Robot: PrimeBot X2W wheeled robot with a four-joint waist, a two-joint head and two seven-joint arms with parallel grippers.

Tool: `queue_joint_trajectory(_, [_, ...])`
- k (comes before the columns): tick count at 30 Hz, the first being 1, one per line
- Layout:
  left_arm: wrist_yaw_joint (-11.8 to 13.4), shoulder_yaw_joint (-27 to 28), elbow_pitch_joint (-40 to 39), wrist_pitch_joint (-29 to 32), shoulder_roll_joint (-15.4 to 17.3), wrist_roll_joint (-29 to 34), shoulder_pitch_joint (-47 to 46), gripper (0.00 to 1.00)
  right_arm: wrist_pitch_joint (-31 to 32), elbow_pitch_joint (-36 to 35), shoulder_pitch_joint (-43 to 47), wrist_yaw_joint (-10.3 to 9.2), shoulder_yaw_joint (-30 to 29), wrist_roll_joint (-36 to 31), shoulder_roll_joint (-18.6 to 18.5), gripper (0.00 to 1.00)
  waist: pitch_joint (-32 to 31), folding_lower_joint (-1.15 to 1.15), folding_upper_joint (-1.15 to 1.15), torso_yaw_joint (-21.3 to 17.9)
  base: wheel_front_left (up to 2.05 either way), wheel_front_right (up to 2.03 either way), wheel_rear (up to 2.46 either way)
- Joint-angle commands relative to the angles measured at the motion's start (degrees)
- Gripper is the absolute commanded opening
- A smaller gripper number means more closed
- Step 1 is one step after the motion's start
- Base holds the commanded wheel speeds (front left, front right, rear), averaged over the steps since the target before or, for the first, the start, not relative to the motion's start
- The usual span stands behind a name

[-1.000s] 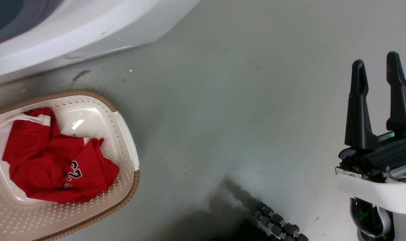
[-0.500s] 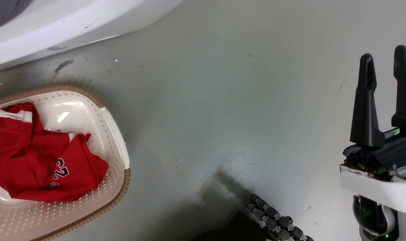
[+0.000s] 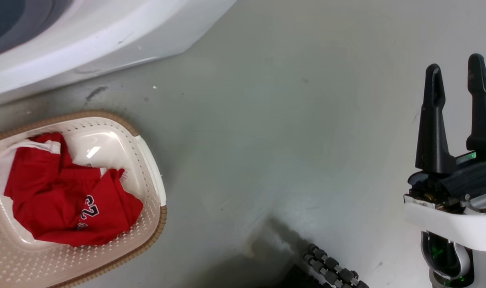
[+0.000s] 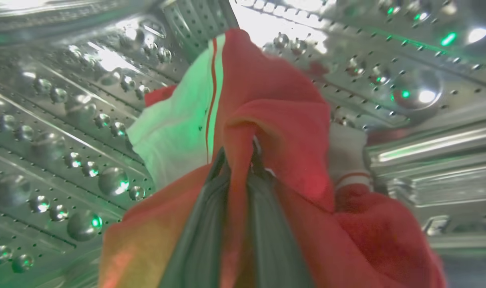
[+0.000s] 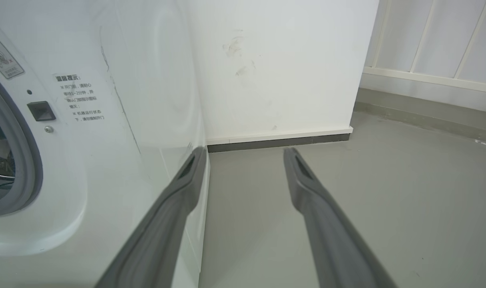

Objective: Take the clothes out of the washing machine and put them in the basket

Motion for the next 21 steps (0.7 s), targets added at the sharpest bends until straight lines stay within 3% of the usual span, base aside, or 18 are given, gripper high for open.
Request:
queue_joint_trajectory(1, [-0.02, -0.53, 0.25, -3.6, -0.49, -0.6, 2.01, 0.0, -0.14, 0.15, 0.45, -0.02, -0.21, -0.72, 0.03, 1.0, -1.64, 0.0, 0.0, 0.67, 0.0, 0.0, 0.0])
queue_joint_trajectory(8, [-0.02, -0.92, 1.79, -16.48, -2.25, -4.19, 8.41, 0.0, -0.14, 0.87, 1.92, -0.02, -0.24, -2.44, 0.03, 1.0, -5.9, 0.0, 0.0, 2.24, 0.0, 0.0, 0.0])
queue_joint_trajectory(21, [0.57, -2.14, 5.07, -36.98, -4.31, -4.59, 18.03, 0.0, -0.14, 1.97, 4.17, -0.02, -0.09, -5.27, 0.03, 1.0, -12.12, 0.0, 0.0, 4.41, 0.0, 0.0, 0.0])
